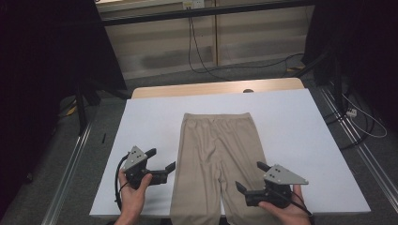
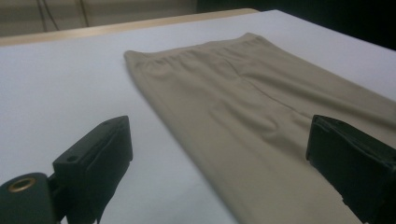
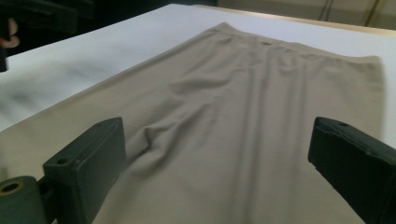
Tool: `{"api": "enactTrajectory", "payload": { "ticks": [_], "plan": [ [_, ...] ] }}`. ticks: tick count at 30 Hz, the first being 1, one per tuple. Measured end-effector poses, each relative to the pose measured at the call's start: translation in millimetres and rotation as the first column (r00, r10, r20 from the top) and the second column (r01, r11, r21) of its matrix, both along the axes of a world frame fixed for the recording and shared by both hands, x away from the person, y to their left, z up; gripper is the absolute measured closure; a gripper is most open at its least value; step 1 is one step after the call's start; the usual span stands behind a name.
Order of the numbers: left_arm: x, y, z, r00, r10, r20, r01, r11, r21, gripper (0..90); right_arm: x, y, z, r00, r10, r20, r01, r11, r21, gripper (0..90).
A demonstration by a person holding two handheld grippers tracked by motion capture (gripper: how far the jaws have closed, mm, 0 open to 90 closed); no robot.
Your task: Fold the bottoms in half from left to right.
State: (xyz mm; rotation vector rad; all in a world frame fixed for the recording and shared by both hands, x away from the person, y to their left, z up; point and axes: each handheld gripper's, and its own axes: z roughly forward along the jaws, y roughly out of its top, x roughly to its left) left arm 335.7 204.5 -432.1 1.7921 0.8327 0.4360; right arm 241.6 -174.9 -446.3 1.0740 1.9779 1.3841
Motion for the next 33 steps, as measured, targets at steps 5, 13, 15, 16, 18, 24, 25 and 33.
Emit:
{"api": "enactTrajectory", "payload": {
  "ticks": [5,13,15,16,18,24,25,33],
  "plan": [
    [7.0,-6.8,4.5,0.9994,-0.033,-0.011,0.033,0.9995,0.002,8.9,-0.3,31.6,-0.6,0.9947,0.102,-0.014,-0.102,0.9946,-0.022,4.3],
    [10.7,-15.7,11.5,0.9991,-0.041,-0.007,0.041,0.9989,0.021,10.6,3.0,65.3,-2.3,0.9753,0.205,-0.083,-0.204,0.9788,0.013,7.9],
    [13.0,-17.8,13.6,0.9979,-0.063,-0.013,0.063,0.998,0.005,10.3,3.8,69.5,-1.9,0.971,0.218,-0.099,-0.218,0.9759,0.008,8.1],
    [15.5,-19.2,14.8,0.9974,-0.069,-0.021,0.069,0.9976,-0.001,10.3,4.7,73.4,-1.7,0.9652,0.236,-0.113,-0.237,0.9714,0.0,8.3],
    [21.5,-23.0,16.7,0.9981,-0.062,-0.004,0.062,0.9981,0.0,9.3,5.5,81.5,-1.7,0.9596,0.248,-0.132,-0.251,0.9679,-0.005,10.1],
    [41.5,-33.0,15.6,0.9979,-0.063,-0.016,0.063,0.9975,0.033,10.0,8.8,99.5,1.1,0.926,0.321,-0.199,-0.335,0.9411,-0.043,15.5],
    [46.3,-34.0,14.3,0.998,-0.057,-0.028,0.058,0.9975,0.039,10.0,9.3,101.7,1.2,0.9248,0.324,-0.2,-0.339,0.94,-0.043,15.6],
    [85.4,-41.1,10.6,0.9991,-0.008,-0.041,0.011,0.9967,0.08,10.3,22.1,130.7,1.0,0.9058,0.337,-0.257,-0.367,0.9267,-0.08,15.5]
  ]
}}
